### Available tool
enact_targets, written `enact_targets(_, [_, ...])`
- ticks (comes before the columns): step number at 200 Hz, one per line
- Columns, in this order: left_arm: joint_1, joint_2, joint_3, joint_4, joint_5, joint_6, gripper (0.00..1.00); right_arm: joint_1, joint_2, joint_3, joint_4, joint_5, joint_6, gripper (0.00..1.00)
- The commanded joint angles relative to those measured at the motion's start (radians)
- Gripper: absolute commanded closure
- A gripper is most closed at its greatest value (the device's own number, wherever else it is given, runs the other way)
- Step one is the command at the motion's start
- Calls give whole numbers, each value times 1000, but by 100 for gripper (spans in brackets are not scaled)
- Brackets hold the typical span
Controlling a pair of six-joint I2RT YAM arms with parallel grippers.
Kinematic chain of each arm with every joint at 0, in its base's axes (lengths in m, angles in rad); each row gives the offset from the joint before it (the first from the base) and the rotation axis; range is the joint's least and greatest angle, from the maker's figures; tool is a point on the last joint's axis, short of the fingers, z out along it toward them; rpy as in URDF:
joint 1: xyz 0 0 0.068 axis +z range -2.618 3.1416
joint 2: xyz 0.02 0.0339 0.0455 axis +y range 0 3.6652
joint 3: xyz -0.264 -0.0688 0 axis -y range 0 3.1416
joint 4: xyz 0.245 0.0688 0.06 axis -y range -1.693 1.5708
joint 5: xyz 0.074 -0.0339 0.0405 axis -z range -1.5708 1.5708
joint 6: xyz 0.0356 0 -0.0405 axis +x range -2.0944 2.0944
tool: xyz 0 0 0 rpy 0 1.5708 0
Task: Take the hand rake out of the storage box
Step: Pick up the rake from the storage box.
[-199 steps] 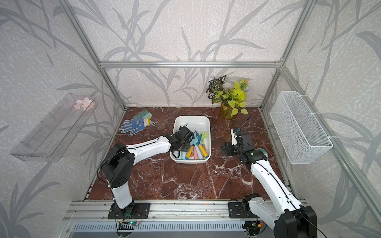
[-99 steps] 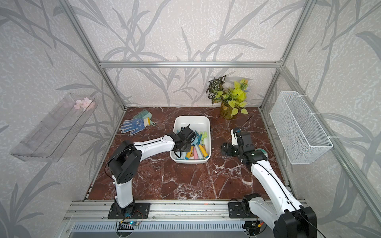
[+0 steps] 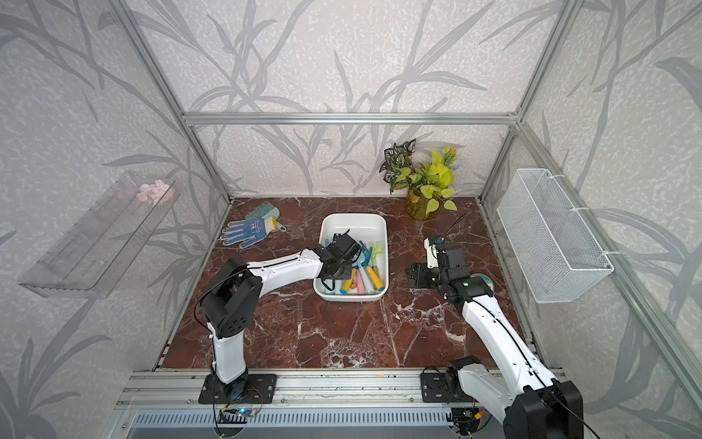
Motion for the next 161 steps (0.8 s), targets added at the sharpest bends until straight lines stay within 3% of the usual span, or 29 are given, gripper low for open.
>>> enact_targets(1, [-1,-43,18,-36,-26,25,93,-4,-6,-13,17,-12,4,19])
enact_targets(119, [11,-360,-39,-30,-81,143,97,-4,-16,-10,21,-54,0,15])
enact_targets(161, [162,-490,-100,-40,38,209,97,-4,1,5,16,-88,-5,13])
